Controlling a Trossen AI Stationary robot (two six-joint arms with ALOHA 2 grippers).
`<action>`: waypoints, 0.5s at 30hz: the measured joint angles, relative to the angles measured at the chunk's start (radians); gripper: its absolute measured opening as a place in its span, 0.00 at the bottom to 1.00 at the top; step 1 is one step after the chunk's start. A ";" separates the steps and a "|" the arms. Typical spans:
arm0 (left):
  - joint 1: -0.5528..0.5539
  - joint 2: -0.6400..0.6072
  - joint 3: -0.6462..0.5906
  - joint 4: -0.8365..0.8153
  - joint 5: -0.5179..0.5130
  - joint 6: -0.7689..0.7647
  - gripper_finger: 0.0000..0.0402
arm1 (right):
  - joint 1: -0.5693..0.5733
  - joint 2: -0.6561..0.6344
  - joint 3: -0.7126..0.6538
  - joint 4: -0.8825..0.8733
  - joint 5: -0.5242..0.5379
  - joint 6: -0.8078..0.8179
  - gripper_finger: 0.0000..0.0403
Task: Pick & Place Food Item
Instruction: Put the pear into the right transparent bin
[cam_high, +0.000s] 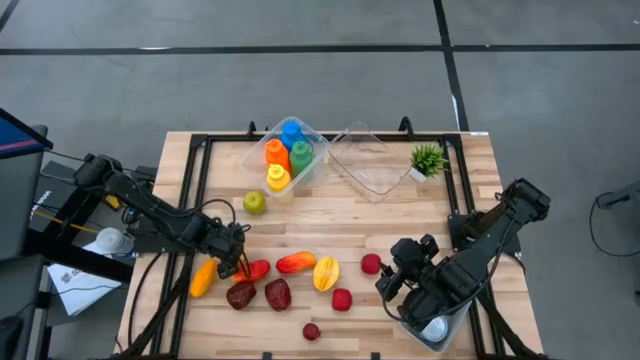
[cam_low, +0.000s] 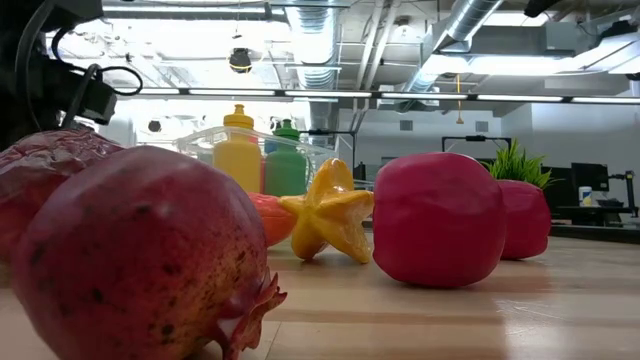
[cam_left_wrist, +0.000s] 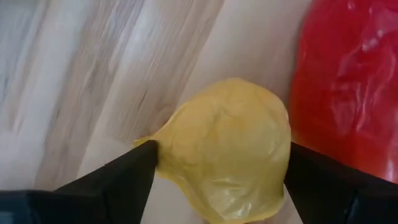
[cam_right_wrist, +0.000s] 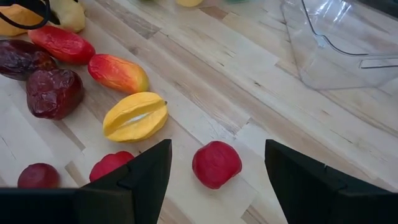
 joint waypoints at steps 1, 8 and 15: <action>0.000 0.000 -0.003 0.000 0.000 -0.010 0.75 | 0.000 0.000 0.000 0.000 0.000 0.000 0.62; 0.000 -0.018 0.030 -0.007 0.006 -0.032 0.58 | 0.000 0.000 0.000 0.003 0.000 0.000 0.62; 0.020 -0.086 0.174 0.013 0.008 -0.032 0.60 | -0.009 0.000 0.000 0.013 0.001 -0.017 0.62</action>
